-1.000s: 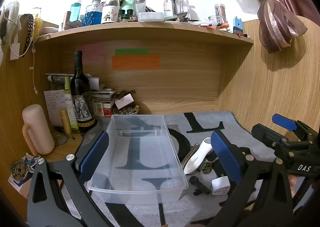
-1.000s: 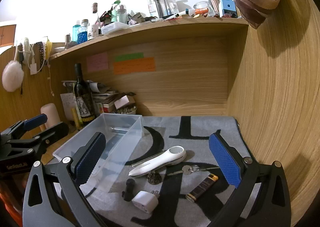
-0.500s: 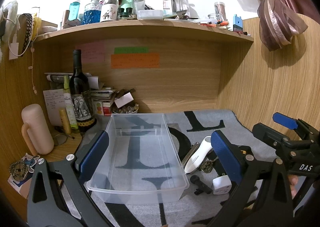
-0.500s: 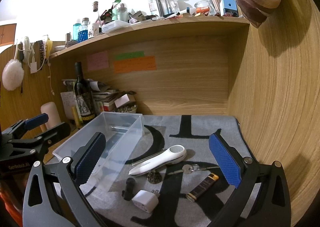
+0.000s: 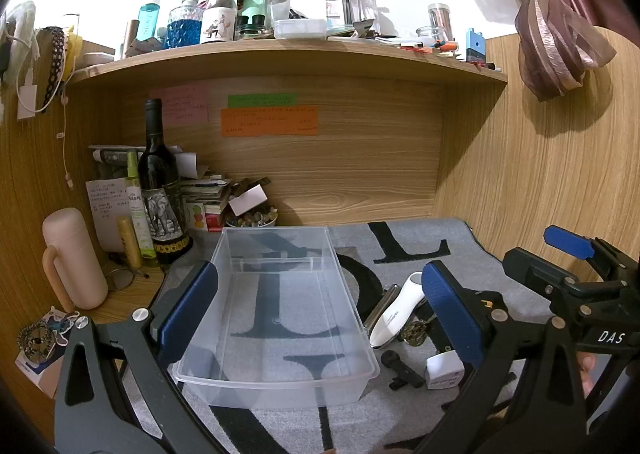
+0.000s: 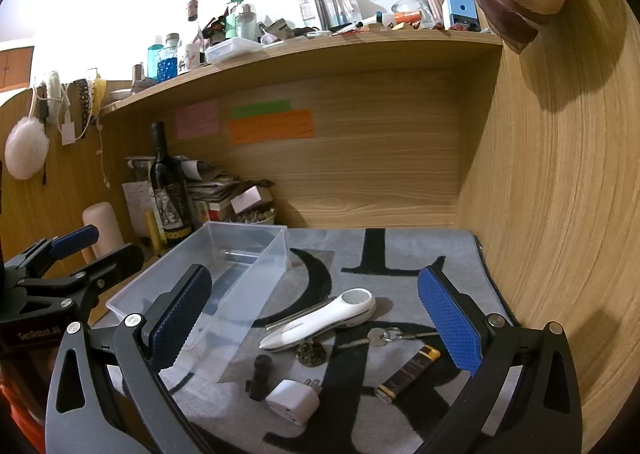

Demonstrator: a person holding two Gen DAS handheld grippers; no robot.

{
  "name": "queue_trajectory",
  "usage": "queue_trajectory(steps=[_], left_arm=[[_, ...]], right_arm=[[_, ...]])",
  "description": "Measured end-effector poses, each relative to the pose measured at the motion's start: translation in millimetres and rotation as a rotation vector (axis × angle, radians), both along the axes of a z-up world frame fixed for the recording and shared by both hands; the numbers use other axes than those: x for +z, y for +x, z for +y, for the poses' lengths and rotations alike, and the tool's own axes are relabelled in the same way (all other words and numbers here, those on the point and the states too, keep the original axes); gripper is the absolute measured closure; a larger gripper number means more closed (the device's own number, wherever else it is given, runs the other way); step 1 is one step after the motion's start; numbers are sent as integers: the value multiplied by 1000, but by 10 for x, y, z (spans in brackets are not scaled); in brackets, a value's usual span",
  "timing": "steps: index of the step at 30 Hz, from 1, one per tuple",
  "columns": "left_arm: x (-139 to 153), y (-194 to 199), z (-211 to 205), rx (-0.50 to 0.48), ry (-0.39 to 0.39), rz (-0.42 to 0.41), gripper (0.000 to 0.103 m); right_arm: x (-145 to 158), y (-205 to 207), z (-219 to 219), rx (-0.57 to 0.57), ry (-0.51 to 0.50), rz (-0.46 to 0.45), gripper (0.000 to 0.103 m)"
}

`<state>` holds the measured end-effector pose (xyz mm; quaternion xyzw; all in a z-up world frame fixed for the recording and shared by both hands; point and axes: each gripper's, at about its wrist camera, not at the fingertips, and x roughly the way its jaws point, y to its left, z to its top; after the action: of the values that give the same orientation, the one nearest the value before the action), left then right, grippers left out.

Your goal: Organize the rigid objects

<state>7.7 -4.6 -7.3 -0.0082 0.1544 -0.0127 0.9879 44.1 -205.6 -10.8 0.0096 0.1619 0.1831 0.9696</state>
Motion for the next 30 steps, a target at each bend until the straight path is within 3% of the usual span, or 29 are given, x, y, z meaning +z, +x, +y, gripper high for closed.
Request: queue_trajectory(steps=[30], left_arm=[[23,-11,-27,-19,0,-8,0]], right_arm=[[38,-15,30,8,-6,-2,0]])
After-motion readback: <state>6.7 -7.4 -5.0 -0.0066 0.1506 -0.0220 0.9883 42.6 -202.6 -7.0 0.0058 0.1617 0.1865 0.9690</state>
